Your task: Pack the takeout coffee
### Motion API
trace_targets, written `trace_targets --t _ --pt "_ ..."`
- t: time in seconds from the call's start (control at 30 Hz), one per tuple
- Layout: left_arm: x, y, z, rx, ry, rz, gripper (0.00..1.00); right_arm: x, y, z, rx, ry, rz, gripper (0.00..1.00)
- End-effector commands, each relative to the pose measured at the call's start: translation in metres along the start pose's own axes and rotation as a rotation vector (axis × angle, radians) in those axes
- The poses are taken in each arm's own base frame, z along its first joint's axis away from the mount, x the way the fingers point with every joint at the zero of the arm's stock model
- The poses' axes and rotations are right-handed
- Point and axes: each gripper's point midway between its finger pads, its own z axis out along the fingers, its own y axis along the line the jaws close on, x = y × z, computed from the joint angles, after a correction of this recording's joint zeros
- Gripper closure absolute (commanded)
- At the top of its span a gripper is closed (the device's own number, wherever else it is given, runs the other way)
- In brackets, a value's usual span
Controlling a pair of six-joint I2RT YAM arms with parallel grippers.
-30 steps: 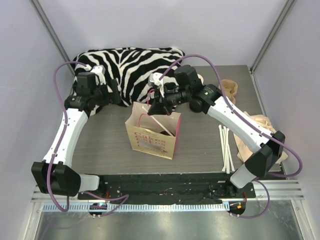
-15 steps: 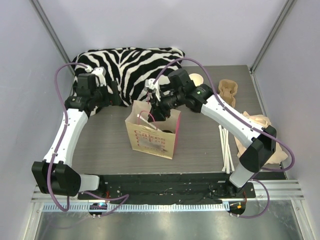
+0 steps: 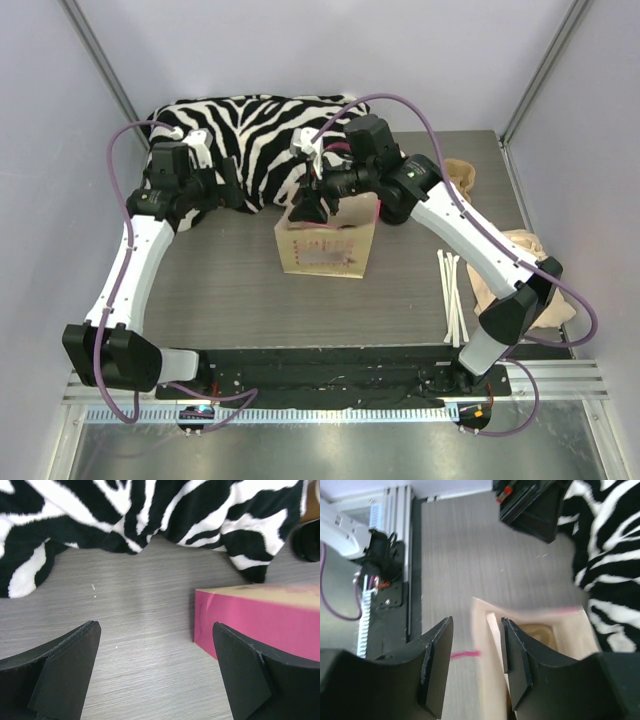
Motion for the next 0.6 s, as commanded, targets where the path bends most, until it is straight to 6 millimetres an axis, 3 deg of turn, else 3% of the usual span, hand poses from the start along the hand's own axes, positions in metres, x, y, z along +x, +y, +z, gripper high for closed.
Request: trace_targets --t 0.0,0.23,0.37,0.43,0.57 --pt "-0.037 -0.013 -0.015 0.064 -0.073 0.048 0.00 -0.066 -0.007 -0.035 0.140 -0.167 -0.102 0.49" --pt "-0.051 -0.016 -0.019 0.076 -0.066 0.069 0.00 -0.077 -0.025 -0.060 0.224 -0.220 -0.077 0.48" --pt "-0.062 -0.025 -0.021 0.115 -0.065 0.057 0.00 -0.103 -0.046 -0.096 0.306 -0.322 -0.011 0.43" --pt "-0.065 -0.030 -0.022 0.141 -0.048 0.054 0.00 -0.115 -0.064 -0.123 0.370 -0.369 0.017 0.40" --pt "-0.072 -0.034 -0.021 0.167 -0.021 0.073 0.01 -0.118 -0.096 -0.169 0.502 -0.424 0.089 0.24"
